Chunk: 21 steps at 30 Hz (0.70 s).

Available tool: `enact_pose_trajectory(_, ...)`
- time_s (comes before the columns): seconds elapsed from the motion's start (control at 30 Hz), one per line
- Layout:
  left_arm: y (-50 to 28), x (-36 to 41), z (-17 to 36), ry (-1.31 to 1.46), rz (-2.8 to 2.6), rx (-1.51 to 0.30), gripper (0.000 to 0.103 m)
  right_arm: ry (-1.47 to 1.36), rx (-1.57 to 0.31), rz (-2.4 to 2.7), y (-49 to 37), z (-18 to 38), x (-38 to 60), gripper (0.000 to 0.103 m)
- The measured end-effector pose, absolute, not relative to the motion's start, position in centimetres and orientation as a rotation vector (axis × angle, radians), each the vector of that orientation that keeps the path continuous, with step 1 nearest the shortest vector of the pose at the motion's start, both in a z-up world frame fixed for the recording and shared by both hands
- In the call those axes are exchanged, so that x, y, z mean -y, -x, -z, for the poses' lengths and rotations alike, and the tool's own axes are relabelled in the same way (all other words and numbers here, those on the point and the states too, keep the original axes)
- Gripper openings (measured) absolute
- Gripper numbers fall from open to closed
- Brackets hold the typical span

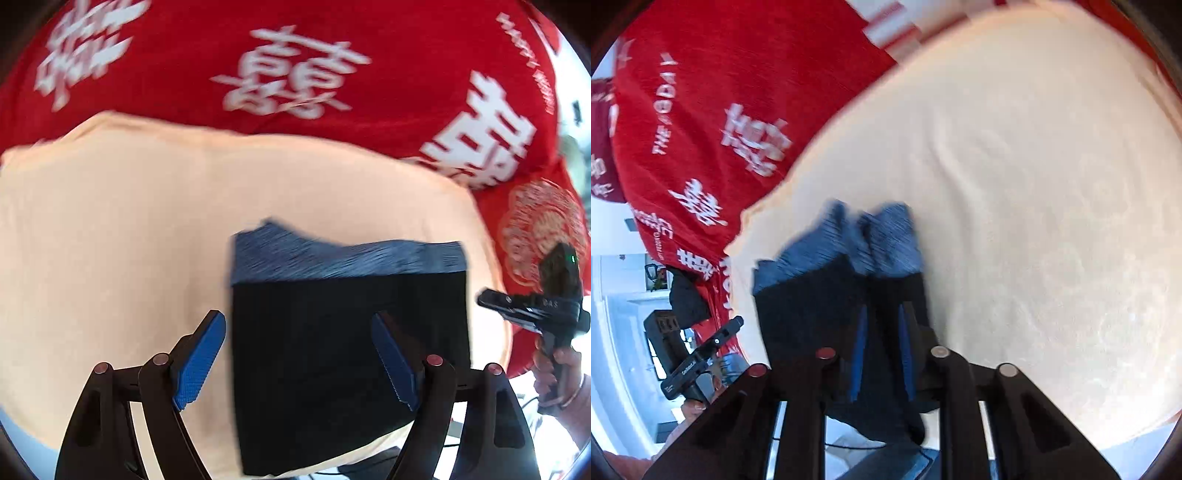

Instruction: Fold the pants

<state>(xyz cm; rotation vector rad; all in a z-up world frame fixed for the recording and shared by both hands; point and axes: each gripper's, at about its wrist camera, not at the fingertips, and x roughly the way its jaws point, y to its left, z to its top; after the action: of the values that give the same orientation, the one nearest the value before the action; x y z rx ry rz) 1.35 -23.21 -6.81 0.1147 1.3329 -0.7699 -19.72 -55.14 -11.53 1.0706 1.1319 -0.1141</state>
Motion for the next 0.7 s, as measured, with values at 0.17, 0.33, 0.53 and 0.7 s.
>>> enact_pose_trajectory(0.17,-1.3,27.3,9.7,-0.149,0.794,-1.342,0.082,-0.935,-1.153,0.058,15.2,10.7,52.7,0.019)
enact_pose_trajectory(0.33,-0.6,27.9,12.3,-0.263,0.751,-1.321,0.082,-0.839,-1.216,0.081,13.8,13.6,51.7,0.009)
enact_pose_trajectory(0.53,0.6,28.3,11.3,-0.356,0.713,-1.312,0.082,-0.875,-1.208,0.114,15.3,12.9,52.5,0.013)
enact_pose_trajectory(0.7,2.0,26.9,9.8,-0.348,0.685,-1.339,0.103,-0.844,-1.248,0.203,17.8,11.2,51.8,0.057)
